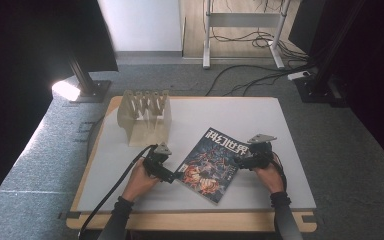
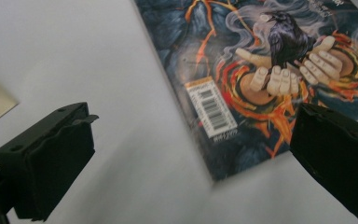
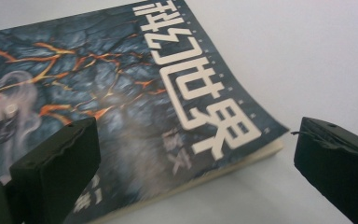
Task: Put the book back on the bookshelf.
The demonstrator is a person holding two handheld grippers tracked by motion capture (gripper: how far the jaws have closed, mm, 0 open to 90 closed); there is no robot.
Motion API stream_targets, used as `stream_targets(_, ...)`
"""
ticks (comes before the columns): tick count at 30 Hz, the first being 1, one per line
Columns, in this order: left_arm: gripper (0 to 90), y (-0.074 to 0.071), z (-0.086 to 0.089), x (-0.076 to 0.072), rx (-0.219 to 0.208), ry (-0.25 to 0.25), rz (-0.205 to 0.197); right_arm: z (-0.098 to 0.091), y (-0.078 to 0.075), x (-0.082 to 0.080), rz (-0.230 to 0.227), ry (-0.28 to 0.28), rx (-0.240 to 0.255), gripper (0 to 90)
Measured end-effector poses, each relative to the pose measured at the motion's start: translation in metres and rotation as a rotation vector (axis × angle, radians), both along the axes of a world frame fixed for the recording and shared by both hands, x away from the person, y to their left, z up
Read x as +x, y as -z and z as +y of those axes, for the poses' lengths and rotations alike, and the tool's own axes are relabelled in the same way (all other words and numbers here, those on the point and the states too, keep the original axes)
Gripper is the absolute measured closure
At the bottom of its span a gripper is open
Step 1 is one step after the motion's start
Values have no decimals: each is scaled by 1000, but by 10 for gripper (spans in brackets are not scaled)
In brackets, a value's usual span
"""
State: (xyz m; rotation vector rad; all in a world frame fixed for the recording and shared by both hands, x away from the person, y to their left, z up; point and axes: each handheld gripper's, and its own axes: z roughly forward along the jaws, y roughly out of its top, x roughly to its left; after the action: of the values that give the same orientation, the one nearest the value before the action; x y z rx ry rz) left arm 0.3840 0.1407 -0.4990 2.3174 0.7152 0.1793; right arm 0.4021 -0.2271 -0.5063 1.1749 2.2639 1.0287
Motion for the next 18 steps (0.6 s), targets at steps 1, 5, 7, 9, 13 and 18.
stream_targets(1, 0, 1, -3, 2, -2, 6, 1, 0, 1, 4, 4, 0, 0, 0)
stream_targets(5, 0, 5, -15, 10, -1, 22, 2, 2, 5, 18, 17, -11, 10, 0)
stream_targets(7, 0, 8, -20, 13, 1, 23, 8, 3, 7, 24, 23, -15, 11, 0)
stream_targets(9, 0, 12, -25, 15, 10, 26, 2, 5, 10, 30, 30, -22, 11, 0)
stream_targets(13, 0, 21, -31, 15, 26, 34, 17, 8, 17, 38, 52, -42, 12, 0)
stream_targets(18, 0, 25, -35, 12, 1, 55, 34, 7, 26, 43, 93, -68, 51, 10)
